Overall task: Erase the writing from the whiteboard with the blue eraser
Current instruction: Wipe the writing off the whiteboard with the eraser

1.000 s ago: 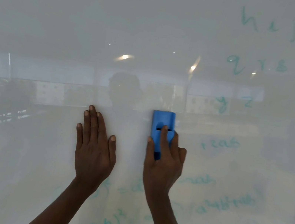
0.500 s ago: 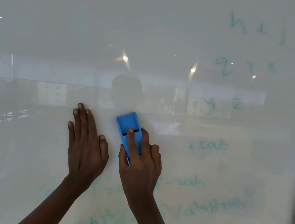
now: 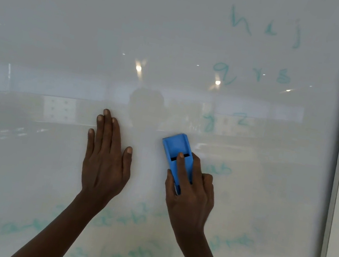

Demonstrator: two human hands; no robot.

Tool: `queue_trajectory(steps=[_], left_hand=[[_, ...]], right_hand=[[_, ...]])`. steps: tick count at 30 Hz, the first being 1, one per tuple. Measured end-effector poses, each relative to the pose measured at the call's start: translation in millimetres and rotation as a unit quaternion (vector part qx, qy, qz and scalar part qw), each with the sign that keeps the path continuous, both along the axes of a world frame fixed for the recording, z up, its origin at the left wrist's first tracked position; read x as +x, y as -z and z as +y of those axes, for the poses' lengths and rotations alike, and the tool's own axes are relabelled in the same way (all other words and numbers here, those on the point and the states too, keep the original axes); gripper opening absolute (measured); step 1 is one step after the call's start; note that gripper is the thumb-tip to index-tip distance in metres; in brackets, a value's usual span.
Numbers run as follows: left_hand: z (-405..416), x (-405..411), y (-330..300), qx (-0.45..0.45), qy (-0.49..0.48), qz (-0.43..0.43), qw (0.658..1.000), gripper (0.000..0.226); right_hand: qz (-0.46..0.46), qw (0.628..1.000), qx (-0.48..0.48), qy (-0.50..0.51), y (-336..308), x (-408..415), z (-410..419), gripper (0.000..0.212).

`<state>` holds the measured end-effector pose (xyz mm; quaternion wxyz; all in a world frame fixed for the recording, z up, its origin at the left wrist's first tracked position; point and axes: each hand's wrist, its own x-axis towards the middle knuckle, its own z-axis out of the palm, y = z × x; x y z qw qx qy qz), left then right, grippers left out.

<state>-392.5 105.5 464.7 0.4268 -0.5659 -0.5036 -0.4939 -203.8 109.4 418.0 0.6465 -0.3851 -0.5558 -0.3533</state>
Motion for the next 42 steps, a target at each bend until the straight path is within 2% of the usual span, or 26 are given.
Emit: queue_trajectory(steps=[14,19,24,33,42], left_hand=[[-4.4,1.8,-0.7,-0.008,-0.026,0.002,1.000,0.071],[-4.5,3.0,-0.8,-0.008,-0.032,0.000,0.999,0.071],[-3.9,4.7,-0.2,-0.006,-0.035,-0.001,0.999,0.070],[-2.4,6.4,0.1,-0.009,-0.030,-0.007,0.999,0.070],[-1.6,2.4,0.2,-0.003,-0.024,-0.002,1.000,0.069]], right_hand=[[0.043,0.999,-0.025,0.004,7.8,101.8,20.1,0.044],[0.133,0.989,-0.062,-0.016,14.1,122.3,23.9,0.046],[0.191,0.978,-0.055,-0.061,10.8,101.0,24.9,0.045],[0.096,0.989,-0.014,-0.111,-2.4,63.9,17.7,0.039],[-0.001,0.992,-0.016,-0.126,-22.3,9.6,2.9,0.037]])
